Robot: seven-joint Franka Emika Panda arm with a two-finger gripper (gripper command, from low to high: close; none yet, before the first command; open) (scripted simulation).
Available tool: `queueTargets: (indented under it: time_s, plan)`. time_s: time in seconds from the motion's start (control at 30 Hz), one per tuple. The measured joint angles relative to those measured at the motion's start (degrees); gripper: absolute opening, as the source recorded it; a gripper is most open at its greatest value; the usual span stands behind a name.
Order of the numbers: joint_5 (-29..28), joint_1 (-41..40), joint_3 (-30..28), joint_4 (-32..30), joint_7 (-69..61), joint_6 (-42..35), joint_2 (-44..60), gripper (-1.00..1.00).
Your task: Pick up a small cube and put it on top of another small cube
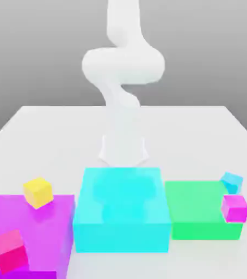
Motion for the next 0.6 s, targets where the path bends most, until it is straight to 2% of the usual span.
queueTargets:
  time_s: [0.6]
  plan:
    - [4.67,30.76,0.35,-14.64,-47.93,15.86,25.56,0.00]
